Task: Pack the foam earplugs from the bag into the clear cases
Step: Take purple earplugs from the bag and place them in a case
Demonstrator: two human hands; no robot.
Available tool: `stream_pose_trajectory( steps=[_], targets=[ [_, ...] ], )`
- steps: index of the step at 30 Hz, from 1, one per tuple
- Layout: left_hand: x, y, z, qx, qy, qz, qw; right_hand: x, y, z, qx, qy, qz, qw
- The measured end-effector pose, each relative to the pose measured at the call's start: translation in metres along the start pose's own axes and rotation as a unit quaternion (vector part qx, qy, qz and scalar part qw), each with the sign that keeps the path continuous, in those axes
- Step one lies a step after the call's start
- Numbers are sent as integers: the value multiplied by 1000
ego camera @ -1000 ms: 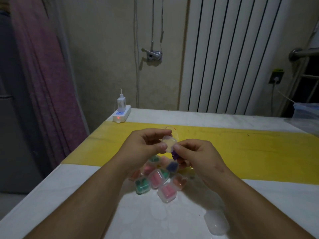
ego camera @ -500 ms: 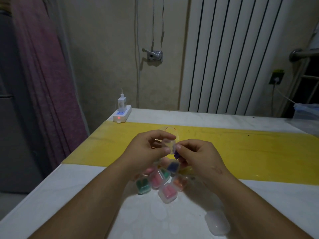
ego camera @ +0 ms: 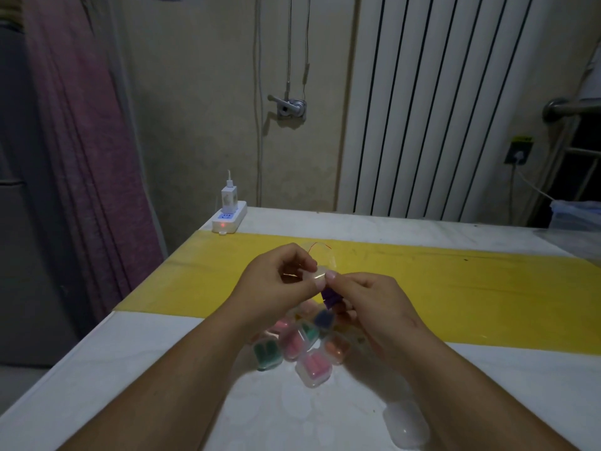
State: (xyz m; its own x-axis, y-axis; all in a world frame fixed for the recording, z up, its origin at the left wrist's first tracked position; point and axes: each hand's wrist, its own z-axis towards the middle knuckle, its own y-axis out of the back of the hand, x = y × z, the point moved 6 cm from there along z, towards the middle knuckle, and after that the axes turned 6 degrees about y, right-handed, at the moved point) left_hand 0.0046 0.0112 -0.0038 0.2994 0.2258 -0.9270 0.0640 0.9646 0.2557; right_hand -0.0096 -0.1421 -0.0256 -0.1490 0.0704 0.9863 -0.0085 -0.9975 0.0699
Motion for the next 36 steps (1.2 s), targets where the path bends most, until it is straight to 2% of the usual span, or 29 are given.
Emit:
stream_pose_trajectory(
  steps=[6, 11, 15, 19, 24, 29, 31, 34, 36],
  targets=[
    [1, 0, 0, -31, -2, 68, 997, -1, -2, -1, -3, 3, -12, 1000],
    [-1, -4, -1, -25, -22, 77, 996, 1, 0, -1, -23, 17, -91, 995],
    [7, 2, 4, -40, 51, -38, 997, -5, 4, 3, -43, 5, -122, 992],
    [8, 3, 5, -18, 98, -96, 990, -5, 9, 8, -54, 12, -112, 992],
    [6, 0, 2, 21, 97, -55, 994, -9, 12, 9, -46, 13, -101, 994],
    [10, 0, 0, 47, 80, -7, 996, -8, 6, 7, -10, 0, -37, 999],
    [9, 0, 0, 32, 81, -14, 996, -2, 10, 7, -31, 22, -39, 999],
    [7, 0, 0, 2, 79, -6, 997, 12, 24, 6, -106, 88, -57, 989],
    [8, -1, 0, -2, 82, -6, 997, 19, 25, 2, -118, 125, -44, 984]
  ],
)
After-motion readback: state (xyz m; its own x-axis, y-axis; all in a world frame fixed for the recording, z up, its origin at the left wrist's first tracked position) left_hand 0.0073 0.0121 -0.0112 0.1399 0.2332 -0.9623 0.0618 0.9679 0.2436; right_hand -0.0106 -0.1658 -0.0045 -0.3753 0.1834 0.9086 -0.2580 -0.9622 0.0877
